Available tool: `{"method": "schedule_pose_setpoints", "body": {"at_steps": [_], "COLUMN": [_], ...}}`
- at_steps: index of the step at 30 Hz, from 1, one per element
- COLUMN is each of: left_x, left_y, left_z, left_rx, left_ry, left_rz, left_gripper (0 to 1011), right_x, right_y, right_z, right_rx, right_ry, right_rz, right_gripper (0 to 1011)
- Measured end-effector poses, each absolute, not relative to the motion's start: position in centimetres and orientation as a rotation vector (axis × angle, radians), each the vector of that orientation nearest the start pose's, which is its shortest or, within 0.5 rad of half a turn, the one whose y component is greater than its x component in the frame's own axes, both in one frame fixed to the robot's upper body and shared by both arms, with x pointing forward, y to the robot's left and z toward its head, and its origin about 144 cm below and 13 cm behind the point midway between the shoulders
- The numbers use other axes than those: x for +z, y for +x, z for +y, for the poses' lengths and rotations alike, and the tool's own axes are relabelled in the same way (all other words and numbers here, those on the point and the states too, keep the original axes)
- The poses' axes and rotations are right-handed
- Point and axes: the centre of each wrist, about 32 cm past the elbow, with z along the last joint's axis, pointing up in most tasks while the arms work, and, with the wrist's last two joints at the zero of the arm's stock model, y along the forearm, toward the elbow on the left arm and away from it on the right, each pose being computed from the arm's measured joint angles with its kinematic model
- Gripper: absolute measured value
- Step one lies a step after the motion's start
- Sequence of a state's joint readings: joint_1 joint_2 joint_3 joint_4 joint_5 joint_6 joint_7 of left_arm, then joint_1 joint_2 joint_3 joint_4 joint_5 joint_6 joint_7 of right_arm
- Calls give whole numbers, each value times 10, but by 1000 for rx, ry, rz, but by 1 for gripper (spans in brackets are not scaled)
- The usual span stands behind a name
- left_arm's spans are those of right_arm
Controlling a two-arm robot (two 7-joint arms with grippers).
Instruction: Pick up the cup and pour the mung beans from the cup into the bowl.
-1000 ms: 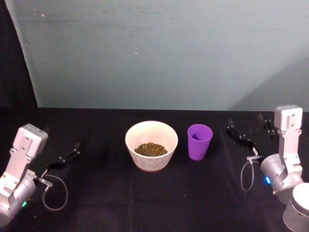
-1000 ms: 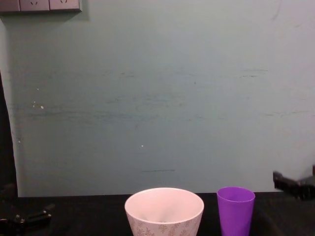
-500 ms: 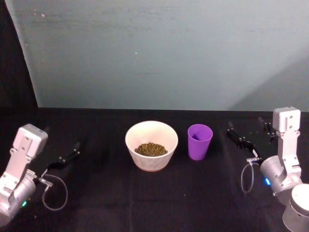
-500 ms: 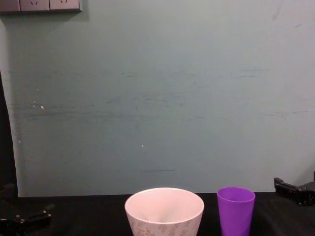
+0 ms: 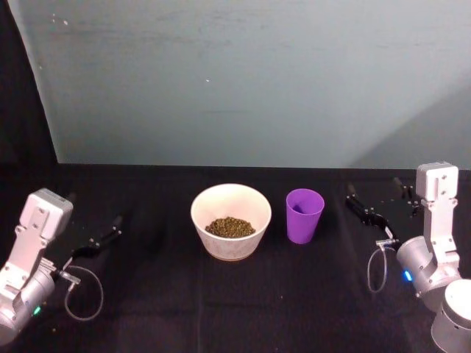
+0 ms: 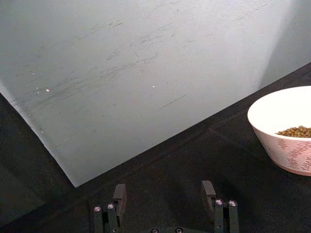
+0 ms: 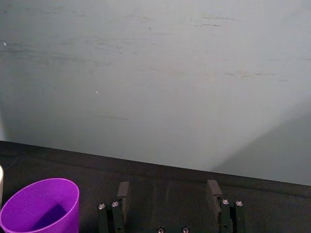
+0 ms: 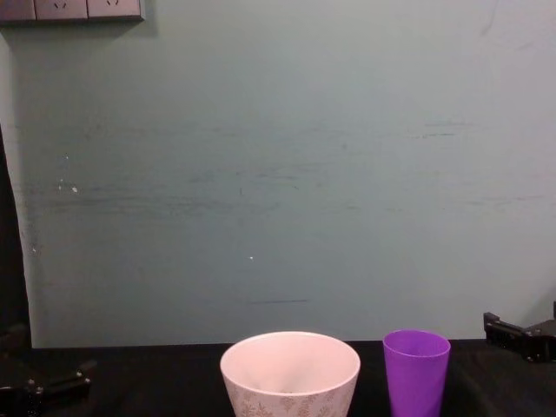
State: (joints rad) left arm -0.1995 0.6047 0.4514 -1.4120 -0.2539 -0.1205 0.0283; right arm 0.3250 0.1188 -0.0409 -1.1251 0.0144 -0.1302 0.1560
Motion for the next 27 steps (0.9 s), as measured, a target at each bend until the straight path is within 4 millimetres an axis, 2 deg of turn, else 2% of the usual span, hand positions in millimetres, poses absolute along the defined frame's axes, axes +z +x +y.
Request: {"method": "schedule_pose_setpoints", "body": {"at_steps": [27], "left_x": [1140], "left_y": [489], "left_z": [310], "left_rx": [1248], "left_ry": [304], "left_rz": [-285], "left_gripper": [1011], "right_x": [1125], "right_y": [547], "right_z": [-267], "right_rx": [-1412], "right_ry": [-86], "right_rz": [-86], "right_gripper": [1003]}}
